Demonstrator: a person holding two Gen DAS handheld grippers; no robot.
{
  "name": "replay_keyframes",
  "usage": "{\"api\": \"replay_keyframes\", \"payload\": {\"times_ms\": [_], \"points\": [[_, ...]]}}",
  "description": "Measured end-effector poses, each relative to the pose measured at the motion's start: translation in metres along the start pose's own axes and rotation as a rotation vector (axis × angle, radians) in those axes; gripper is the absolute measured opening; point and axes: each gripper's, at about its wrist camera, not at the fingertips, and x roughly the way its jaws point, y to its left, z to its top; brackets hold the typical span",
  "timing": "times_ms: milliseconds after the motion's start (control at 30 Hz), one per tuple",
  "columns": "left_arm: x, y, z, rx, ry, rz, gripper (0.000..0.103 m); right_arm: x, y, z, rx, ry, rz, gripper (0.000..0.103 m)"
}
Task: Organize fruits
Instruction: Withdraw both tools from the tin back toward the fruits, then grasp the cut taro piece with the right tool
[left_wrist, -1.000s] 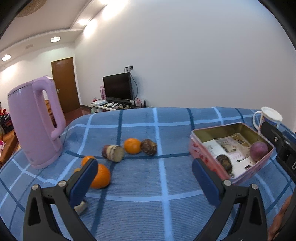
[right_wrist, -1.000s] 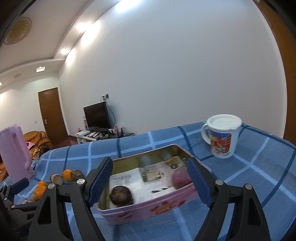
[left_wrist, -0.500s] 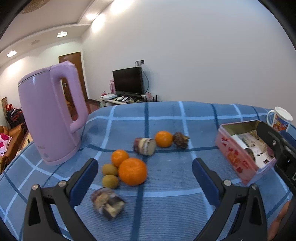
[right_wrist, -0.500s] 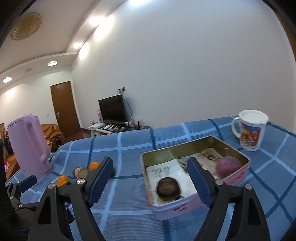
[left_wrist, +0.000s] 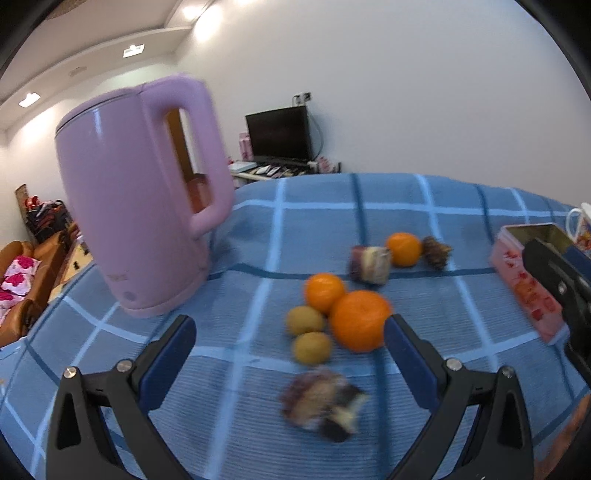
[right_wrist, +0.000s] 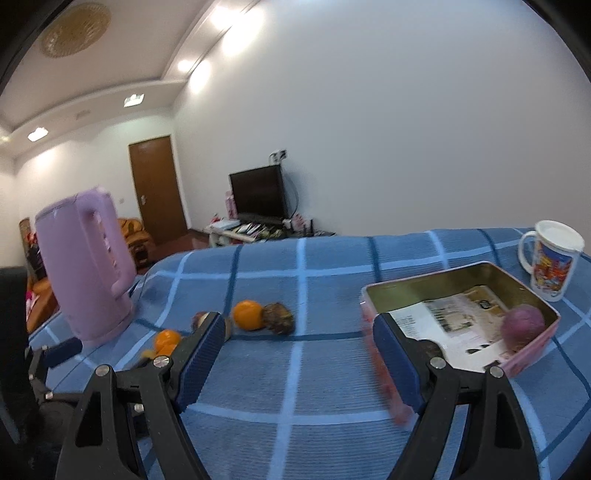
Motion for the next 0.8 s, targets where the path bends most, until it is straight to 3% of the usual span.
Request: {"api": "replay_keyframes", "payload": {"times_ms": [167, 300, 367, 400, 533, 667, 800], "points": [[0.009, 0.043, -0.001, -0.03, 0.01, 0.065, 0.103, 0.007, 0.021, -0.003, -0.078, 0.056, 0.075, 0.083], [0.019, 0.084, -0.002, -0.142, 0.049, 0.106, 0.103, 0.022, 0.039, -0.009, -0.12, 0.159, 0.169, 0.082], [0.021, 0.094, -0.003, -0.181, 0.058, 0.115, 0.103, 0.028, 0.05, -0.013, -0.127, 0.213, 0.244, 0.07], [0.022, 0.097, -0.003, -0.194, 0.06, 0.124, 0.103, 0.031, 0.056, -0.015, -0.134, 0.24, 0.283, 0.063], [0.022, 0.102, -0.002, -0.213, 0.058, 0.121, 0.102, 0.039, 0.078, -0.023, -0.144, 0.3, 0.411, 0.063], [0.02, 0.1, -0.002, -0.205, 0.053, 0.117, 0.102, 0.06, 0.103, -0.034, -0.164, 0.422, 0.508, 0.063], [0.022, 0.1, -0.002, -0.204, 0.065, 0.111, 0.102, 0.078, 0.116, -0.042, -0.152, 0.519, 0.525, 0.063]]}}
